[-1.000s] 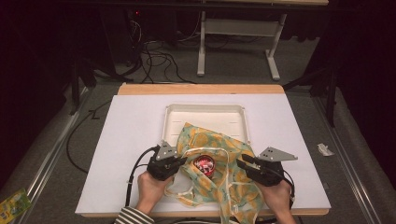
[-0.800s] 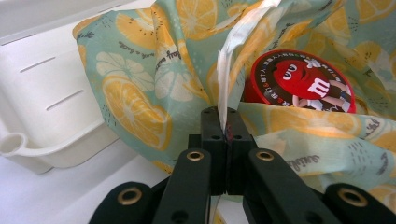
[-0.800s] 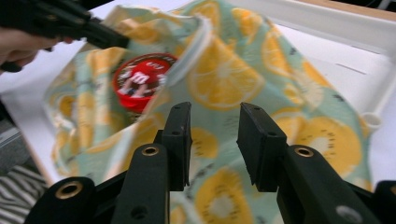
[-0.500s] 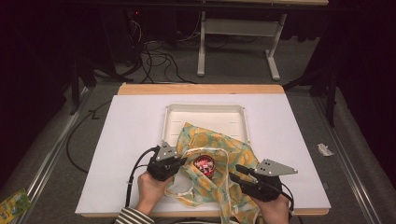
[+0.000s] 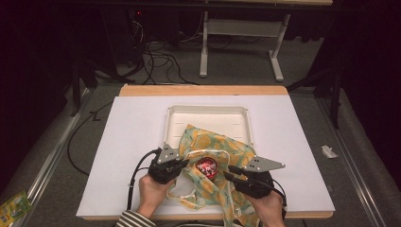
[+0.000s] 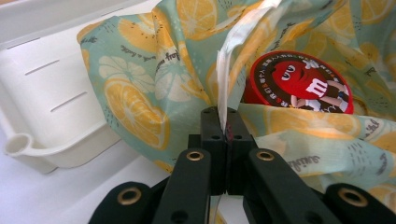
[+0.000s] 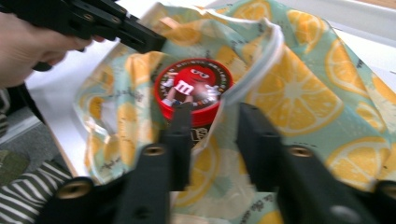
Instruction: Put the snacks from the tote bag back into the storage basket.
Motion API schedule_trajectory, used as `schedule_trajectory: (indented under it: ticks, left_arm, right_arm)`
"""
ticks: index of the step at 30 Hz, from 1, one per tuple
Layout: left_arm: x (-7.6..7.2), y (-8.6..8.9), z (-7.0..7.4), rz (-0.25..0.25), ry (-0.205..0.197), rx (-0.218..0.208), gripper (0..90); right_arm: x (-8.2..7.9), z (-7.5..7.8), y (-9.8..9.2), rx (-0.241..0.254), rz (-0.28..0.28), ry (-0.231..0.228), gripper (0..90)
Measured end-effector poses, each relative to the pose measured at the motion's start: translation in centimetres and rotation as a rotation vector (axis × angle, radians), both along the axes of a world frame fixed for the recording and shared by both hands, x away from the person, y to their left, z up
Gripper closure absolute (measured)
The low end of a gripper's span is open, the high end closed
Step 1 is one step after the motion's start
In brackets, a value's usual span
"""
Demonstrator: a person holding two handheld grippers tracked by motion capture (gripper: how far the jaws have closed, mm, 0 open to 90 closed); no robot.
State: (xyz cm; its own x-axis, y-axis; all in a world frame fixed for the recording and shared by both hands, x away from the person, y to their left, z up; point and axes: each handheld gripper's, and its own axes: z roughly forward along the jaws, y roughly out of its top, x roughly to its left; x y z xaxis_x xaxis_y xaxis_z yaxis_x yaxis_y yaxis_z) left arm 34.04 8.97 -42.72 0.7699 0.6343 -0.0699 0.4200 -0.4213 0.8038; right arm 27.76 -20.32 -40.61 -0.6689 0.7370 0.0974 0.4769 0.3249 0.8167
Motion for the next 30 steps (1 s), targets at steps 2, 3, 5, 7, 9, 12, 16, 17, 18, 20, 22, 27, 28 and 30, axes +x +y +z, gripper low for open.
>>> schedule_trajectory:
  ticks: [2, 3, 5, 7, 9, 12, 16, 17, 18, 20, 22, 27, 28, 30]
  left_arm:
    - [0.0, 0.1, 0.0, 0.003, -0.002, -0.002, 89.9]
    - [0.1, 0.2, 0.0, 0.006, -0.003, -0.003, 89.8]
    - [0.1, 0.2, 0.0, 0.009, -0.004, -0.003, 89.8]
    - [0.2, 0.2, 0.0, 0.010, -0.004, -0.002, 89.7]
    - [0.3, 0.3, 0.0, 0.011, -0.006, 0.003, 89.5]
    - [0.4, 0.4, 0.0, 0.018, -0.008, 0.005, 89.1]
    - [0.5, 0.4, -0.1, 0.021, -0.008, 0.004, 88.4]
    - [0.5, 0.4, -0.1, 0.019, -0.006, 0.004, 88.4]
    - [0.5, 0.3, -0.1, 0.016, -0.005, 0.005, 88.4]
    - [0.5, 0.2, -0.1, 0.014, -0.004, 0.006, 88.3]
    - [0.6, 0.1, -0.2, 0.018, -0.005, 0.002, 87.5]
    - [0.4, 0.2, -0.2, 0.020, -0.007, -0.002, 81.3]
    - [0.2, 0.2, -0.1, 0.019, -0.007, -0.002, 80.0]
    - [-0.3, 0.4, 0.0, 0.021, -0.019, -0.006, 76.1]
  right_arm:
    - [0.2, 0.0, -0.2, -0.005, 0.003, -0.006, 87.6]
    - [0.3, 0.0, -0.3, -0.007, 0.002, -0.008, 90.0]
    - [0.5, 0.0, -0.7, -0.014, -0.005, -0.011, 90.0]
    - [0.8, 0.2, -1.1, -0.020, -0.015, -0.009, 90.0]
    - [1.1, 0.4, -1.6, -0.024, -0.030, -0.015, 90.0]
    - [1.6, 0.7, -2.6, -0.019, -0.063, -0.021, 90.0]
    - [2.5, 1.0, -4.3, -0.014, -0.115, -0.028, 90.0]
    - [2.7, 1.0, -4.6, -0.017, -0.121, -0.029, 90.0]
    - [2.9, 0.9, -4.9, -0.016, -0.132, -0.028, 90.0]
    - [3.4, 0.8, -5.3, -0.016, -0.149, -0.018, 90.0]
    - [3.9, 0.4, -5.5, -0.027, -0.158, -0.014, 90.0]
    - [4.8, -0.4, -5.7, -0.019, -0.172, 0.013, 90.0]
    - [4.9, -0.5, -5.7, -0.019, -0.172, 0.016, 90.0]
    - [5.0, -0.6, -5.5, -0.019, -0.167, 0.016, 90.0]
